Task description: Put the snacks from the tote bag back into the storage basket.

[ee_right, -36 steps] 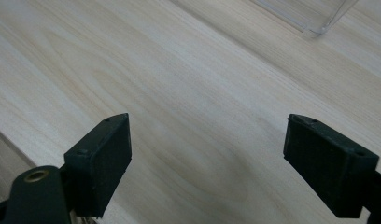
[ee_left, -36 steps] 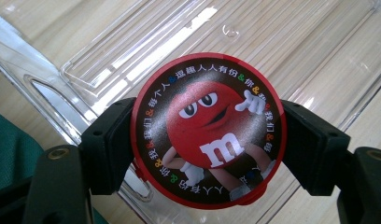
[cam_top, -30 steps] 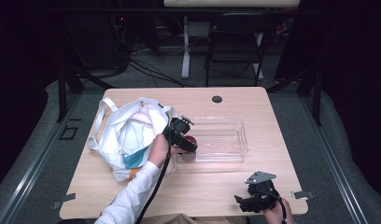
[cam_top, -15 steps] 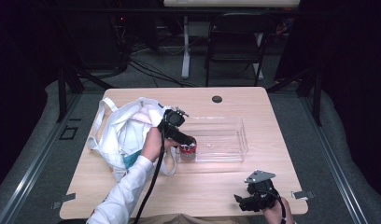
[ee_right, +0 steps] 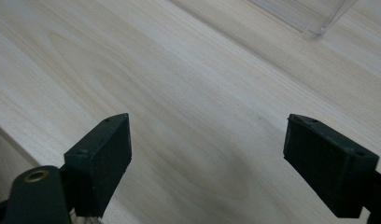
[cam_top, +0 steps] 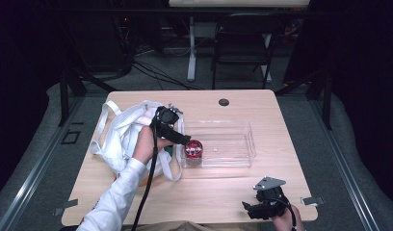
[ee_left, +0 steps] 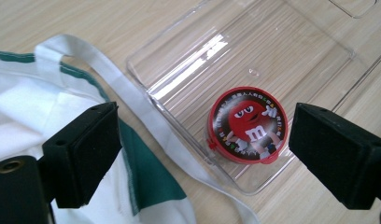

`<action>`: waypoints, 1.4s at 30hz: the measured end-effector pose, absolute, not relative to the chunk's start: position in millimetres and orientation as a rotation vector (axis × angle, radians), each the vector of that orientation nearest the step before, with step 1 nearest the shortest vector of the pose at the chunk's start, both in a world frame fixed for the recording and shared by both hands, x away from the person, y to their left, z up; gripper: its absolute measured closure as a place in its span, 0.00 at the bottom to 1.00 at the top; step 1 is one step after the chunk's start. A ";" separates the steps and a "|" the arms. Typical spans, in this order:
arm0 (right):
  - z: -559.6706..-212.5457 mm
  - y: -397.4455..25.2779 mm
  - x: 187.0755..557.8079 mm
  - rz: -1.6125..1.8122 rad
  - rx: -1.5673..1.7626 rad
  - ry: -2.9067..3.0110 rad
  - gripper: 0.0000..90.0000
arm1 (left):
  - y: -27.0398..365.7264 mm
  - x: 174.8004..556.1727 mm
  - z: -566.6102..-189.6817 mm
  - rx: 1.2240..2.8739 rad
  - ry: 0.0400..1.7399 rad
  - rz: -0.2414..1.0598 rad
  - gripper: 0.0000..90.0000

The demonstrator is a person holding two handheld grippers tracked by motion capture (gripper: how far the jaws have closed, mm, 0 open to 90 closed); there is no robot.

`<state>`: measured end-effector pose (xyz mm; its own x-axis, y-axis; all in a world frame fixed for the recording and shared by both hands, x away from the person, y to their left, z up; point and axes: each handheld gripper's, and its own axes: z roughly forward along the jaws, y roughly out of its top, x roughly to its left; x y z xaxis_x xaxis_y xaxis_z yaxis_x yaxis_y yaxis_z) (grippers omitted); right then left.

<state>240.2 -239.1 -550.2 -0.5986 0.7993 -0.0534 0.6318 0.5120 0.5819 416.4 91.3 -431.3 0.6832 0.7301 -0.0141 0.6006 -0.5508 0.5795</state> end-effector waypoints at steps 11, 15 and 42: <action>-549.1 -241.3 233.9 0.748 1.203 2.421 0.16 | 128.1 399.4 -419.2 2.313 1.070 0.388 0.04; -549.6 -240.7 234.6 0.740 1.199 2.427 0.16 | 148.7 390.8 -419.8 2.306 1.106 0.427 0.02; -549.4 -239.1 233.5 0.751 1.206 2.416 0.16 | 256.2 323.6 -472.2 2.183 1.340 0.461 0.01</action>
